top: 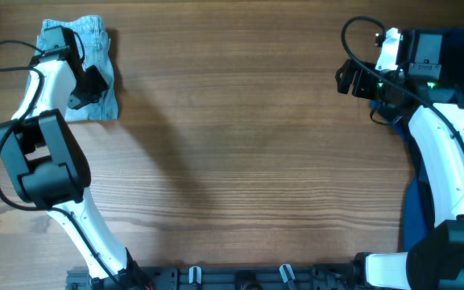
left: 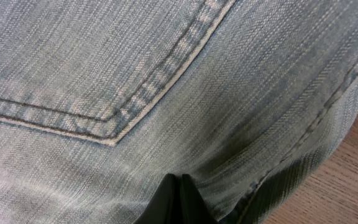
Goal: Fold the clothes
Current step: 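Adjust and release the jeans at the top-left corner with left gripper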
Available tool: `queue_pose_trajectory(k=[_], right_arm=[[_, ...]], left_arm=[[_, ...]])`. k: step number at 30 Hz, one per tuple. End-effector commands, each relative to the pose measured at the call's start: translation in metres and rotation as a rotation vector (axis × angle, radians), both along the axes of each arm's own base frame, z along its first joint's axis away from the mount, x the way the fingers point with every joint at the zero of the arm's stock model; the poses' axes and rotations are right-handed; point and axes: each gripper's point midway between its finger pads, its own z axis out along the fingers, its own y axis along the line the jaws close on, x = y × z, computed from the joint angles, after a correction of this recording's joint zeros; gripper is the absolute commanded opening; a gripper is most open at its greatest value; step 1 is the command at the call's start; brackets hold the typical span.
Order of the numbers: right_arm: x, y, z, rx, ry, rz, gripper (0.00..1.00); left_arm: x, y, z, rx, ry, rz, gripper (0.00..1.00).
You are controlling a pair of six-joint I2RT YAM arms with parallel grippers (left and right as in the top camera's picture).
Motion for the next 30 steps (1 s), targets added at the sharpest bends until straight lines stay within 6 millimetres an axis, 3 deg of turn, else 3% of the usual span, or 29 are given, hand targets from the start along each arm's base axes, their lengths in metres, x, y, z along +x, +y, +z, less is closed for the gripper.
queue_pose_trajectory(k=[1, 4, 8, 10, 13, 15, 25, 28, 30], right_arm=[[0.001, -0.002, -0.005, -0.011, 0.011, -0.006, 1.0], [0.001, -0.002, -0.005, -0.011, 0.011, -0.006, 1.0], [0.001, -0.002, -0.005, -0.011, 0.011, -0.006, 1.0], [0.001, -0.002, -0.005, -0.011, 0.011, -0.006, 1.0], [0.001, -0.002, -0.005, -0.011, 0.011, -0.006, 1.0], [0.001, -0.002, -0.005, -0.011, 0.011, -0.006, 1.0], [0.001, -0.002, -0.005, -0.011, 0.011, -0.006, 1.0], [0.001, -0.002, -0.005, -0.011, 0.011, -0.006, 1.0], [0.001, -0.002, -0.005, -0.011, 0.011, -0.006, 1.0]], left_arm=[[-0.007, -0.006, -0.02, -0.048, 0.044, 0.015, 0.04], [-0.001, -0.004, 0.008, -0.033, -0.014, 0.014, 0.04], [0.005, -0.008, 0.067, -0.03, -0.138, 0.002, 0.06], [0.001, -0.011, 0.079, -0.031, -0.145, 0.0, 0.08], [-0.016, -0.015, 0.074, -0.054, -0.077, 0.024, 0.1], [-0.03, -0.018, 0.06, -0.077, -0.007, 0.049, 0.09], [-0.056, -0.024, 0.0, -0.112, 0.118, 0.105, 0.04], [-0.055, -0.024, 0.001, -0.113, 0.111, 0.103, 0.04], [-0.047, -0.029, 0.017, -0.142, 0.062, 0.092, 0.04]])
